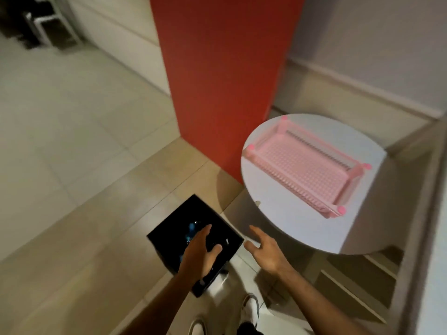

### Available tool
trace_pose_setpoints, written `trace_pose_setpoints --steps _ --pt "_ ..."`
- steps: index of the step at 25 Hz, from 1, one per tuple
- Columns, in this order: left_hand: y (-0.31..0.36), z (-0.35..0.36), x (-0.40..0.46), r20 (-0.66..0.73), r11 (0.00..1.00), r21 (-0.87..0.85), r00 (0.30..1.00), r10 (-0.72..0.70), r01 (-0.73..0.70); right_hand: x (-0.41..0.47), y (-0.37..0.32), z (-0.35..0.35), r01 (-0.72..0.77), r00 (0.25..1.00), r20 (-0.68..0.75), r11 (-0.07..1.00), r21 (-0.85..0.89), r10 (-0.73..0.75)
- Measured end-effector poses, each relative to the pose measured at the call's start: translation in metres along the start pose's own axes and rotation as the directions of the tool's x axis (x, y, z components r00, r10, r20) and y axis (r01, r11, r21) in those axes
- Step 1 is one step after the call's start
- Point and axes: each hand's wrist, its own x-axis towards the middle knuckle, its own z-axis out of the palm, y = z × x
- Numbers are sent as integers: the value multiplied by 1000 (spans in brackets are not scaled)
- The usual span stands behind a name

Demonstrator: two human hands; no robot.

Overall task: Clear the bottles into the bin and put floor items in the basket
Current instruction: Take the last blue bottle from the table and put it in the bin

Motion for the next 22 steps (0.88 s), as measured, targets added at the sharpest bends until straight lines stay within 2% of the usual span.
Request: trace_pose_setpoints --steps 5,10,15,22 --pt "59 -27 -28 117 968 -78 962 248 -240 -83 -13 -41 -17 969 -244 996 90 38" --pt "129 -12 -59 229 867 -91 837 497 -490 -168 -5 -60 -48 846 -519 986 162 126" --pt "184 30 -114 367 777 -133 698 615 -615 -258 17 -79 -82 700 -681 971 225 217" --pt "222 75 -193 487 653 -168 514 707 -739 -353 45 -99 -14 526 -799 942 336 293"
